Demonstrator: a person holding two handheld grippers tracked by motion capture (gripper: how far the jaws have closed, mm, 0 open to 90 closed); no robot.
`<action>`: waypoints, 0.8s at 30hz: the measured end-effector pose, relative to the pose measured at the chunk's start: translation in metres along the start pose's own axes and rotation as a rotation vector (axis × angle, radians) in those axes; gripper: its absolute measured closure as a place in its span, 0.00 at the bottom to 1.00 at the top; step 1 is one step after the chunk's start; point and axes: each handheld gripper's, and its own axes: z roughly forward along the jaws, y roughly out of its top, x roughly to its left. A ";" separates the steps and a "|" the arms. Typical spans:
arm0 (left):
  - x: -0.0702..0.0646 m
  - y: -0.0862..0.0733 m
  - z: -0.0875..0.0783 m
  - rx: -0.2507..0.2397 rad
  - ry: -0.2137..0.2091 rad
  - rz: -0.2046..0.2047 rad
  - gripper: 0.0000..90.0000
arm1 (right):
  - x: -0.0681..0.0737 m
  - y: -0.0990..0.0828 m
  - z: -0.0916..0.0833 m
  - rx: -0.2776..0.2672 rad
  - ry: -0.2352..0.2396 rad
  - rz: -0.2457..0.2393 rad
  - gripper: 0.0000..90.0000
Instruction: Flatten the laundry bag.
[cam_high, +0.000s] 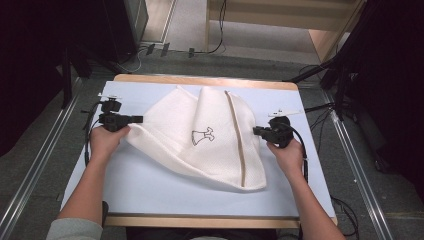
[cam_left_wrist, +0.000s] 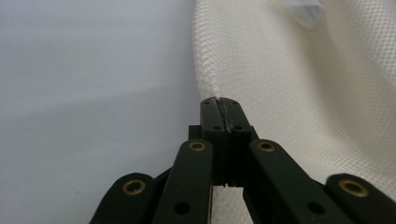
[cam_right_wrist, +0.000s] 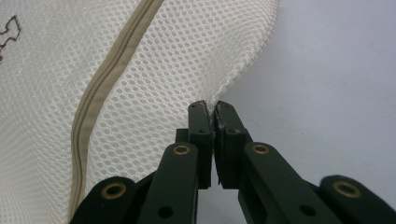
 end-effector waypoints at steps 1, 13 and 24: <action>0.003 -0.001 -0.003 -0.010 0.003 -0.008 1.00 | -0.001 0.000 -0.002 -0.002 0.001 0.003 0.98; 0.031 -0.014 -0.030 -0.048 0.039 -0.085 1.00 | -0.015 -0.005 -0.015 0.008 0.016 0.033 0.98; 0.036 -0.015 -0.017 -0.001 0.099 -0.065 1.00 | -0.017 -0.016 0.016 0.108 0.015 0.047 0.97</action>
